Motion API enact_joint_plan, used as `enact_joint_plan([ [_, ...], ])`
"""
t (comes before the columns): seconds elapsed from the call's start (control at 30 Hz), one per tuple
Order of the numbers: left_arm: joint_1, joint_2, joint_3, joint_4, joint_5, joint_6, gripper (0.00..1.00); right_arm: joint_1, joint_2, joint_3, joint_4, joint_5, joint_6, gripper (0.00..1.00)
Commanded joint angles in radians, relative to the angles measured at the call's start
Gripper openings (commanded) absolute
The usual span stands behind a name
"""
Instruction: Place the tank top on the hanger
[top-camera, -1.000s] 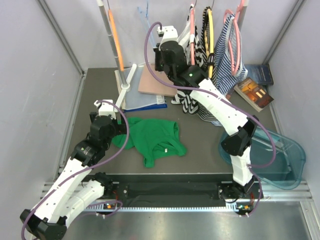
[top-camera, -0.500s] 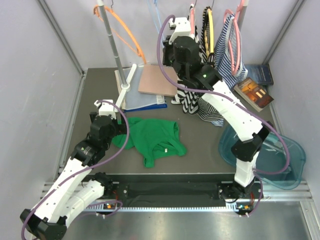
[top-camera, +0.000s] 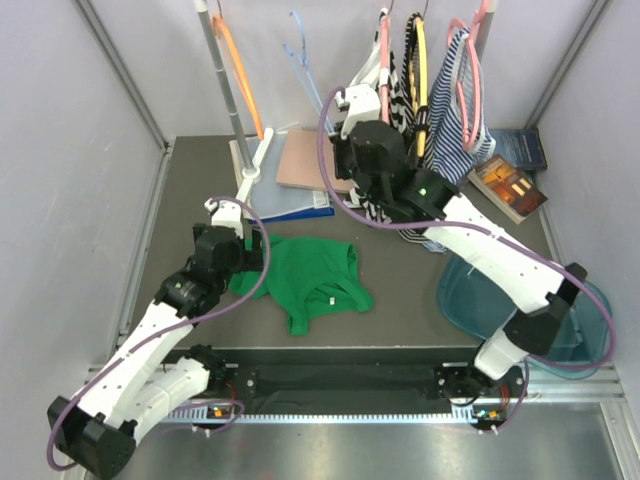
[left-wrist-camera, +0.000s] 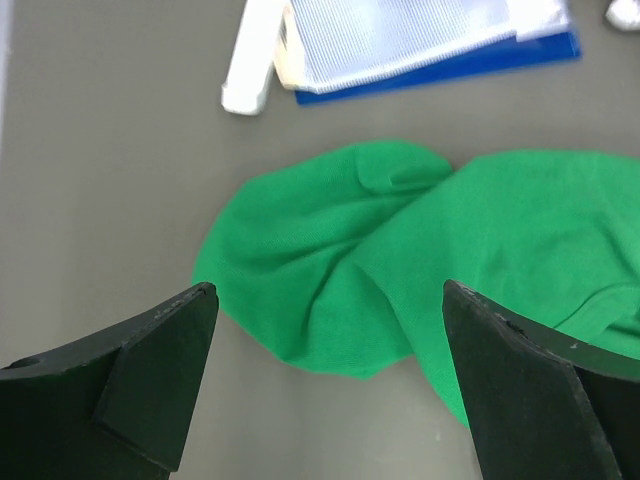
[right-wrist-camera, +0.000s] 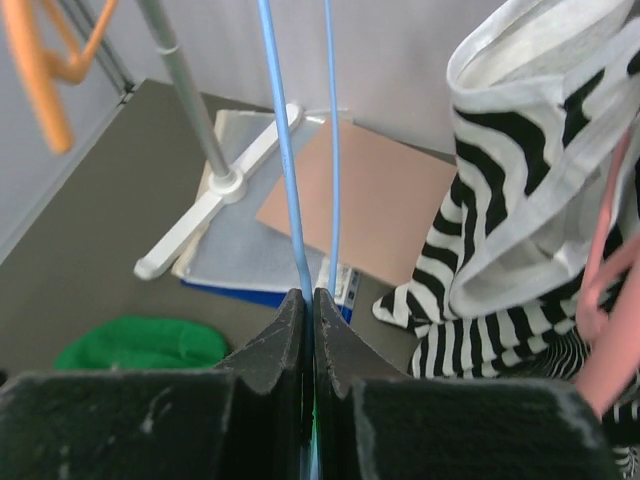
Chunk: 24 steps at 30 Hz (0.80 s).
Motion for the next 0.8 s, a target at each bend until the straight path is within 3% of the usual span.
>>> enact_joint_plan([
  [0.0,0.005,0.106,0.061,-0.008,0.037,-0.067,0.98,0.065,-0.156,-0.071,0.07,0.037,-0.031,0.0],
  [0.13,0.005,0.2,0.106,-0.071,0.091,-0.23,0.98,0.108,-0.231,-0.152,0.043,0.066,-0.028,0.0],
  [0.3,0.005,0.237,-0.03,0.062,0.158,-0.354,0.94,0.113,-0.369,-0.315,0.028,0.031,0.021,0.0],
  [0.5,0.003,0.248,-0.136,0.131,0.147,-0.411,0.8,0.113,-0.484,-0.494,0.028,0.0,0.072,0.0],
  [0.77,0.003,0.272,-0.237,0.311,0.252,-0.497,0.74,0.111,-0.581,-0.674,0.086,-0.114,0.124,0.0],
])
